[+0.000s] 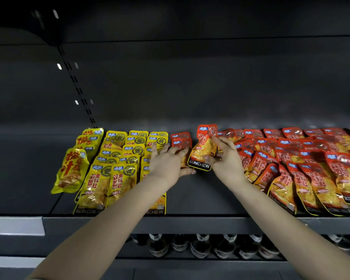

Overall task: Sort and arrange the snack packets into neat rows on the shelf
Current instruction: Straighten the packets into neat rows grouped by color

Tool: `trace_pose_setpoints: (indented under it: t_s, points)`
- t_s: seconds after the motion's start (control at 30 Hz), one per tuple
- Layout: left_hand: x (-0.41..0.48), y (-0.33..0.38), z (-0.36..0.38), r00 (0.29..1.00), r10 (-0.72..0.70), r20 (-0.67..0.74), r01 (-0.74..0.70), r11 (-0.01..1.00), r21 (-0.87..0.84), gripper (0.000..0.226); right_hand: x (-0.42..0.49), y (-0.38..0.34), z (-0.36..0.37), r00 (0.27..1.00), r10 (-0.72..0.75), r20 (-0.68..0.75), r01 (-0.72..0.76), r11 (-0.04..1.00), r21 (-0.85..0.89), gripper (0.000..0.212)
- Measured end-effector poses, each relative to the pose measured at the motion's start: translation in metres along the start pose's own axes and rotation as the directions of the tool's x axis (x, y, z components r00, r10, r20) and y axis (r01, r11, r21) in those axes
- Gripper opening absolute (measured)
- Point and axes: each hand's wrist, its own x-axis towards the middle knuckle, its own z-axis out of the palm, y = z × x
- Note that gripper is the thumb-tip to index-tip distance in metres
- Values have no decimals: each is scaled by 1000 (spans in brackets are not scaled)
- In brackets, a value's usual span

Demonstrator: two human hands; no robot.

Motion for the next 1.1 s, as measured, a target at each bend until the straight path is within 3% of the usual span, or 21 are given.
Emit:
trace_pose_setpoints:
  t_s: [0.2, 0.47, 0.67, 0.83, 1.0, 1.1]
  points:
    - [2, 1, 2, 998, -47, 30, 49, 996, -68, 76, -1, 4, -5, 1000, 4, 27, -5, 1000, 27, 64]
    - [-17, 4, -10, 994, -94, 58, 101, 987, -127, 102, -7, -2, -4, 985, -1, 171, -17, 995, 103, 62]
    - [-40, 8, -22, 995, -30, 90, 49, 976, -214, 97, -10, -7, 20, 957, -99, 271, 130, 986, -100, 68]
    - [-55, 10, -12, 992, -64, 110, 78, 989, -123, 81, -14, -12, 24, 905, -109, 411, 254, 914, -316, 74]
    - [-61, 7, 2, 984, -93, 155, 108, 990, -91, 70, -12, -18, 28, 827, -87, 555, 313, 892, -327, 74]
    - [-54, 4, 0, 979, -79, 186, 94, 993, -73, 73, -12, -19, 30, 829, -54, 556, 297, 886, -356, 71]
